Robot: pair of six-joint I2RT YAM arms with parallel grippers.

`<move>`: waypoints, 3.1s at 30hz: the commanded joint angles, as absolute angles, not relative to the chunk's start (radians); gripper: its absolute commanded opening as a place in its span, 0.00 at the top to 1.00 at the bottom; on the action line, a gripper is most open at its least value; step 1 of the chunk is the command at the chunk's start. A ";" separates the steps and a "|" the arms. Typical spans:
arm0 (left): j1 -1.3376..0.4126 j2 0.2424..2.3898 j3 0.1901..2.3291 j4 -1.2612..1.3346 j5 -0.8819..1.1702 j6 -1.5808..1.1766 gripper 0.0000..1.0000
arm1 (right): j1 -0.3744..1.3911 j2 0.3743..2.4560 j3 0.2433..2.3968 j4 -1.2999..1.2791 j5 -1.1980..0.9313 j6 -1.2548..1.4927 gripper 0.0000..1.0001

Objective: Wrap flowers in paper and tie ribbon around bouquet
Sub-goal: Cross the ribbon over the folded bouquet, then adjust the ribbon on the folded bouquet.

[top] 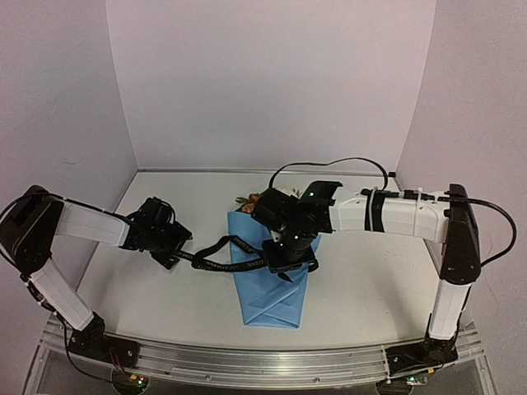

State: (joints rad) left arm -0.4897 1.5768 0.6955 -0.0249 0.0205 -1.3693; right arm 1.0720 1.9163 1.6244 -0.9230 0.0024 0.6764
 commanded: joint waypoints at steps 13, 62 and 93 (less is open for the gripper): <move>-0.494 1.810 0.944 -0.314 -0.098 -1.226 0.70 | 1.047 1.984 1.654 -0.913 -0.121 0.639 1.00; -0.356 1.694 0.875 -0.225 -0.146 -1.114 1.00 | 1.164 2.167 1.661 -1.024 0.170 0.346 0.91; -0.259 1.636 0.850 -0.205 -0.218 -0.969 1.00 | 0.630 1.735 1.236 -1.009 0.376 0.383 1.00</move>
State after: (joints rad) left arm -0.2920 1.7064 0.8682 -0.2085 -0.1646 -1.0211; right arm 0.6895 1.7255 1.2647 -1.0050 0.2067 0.3677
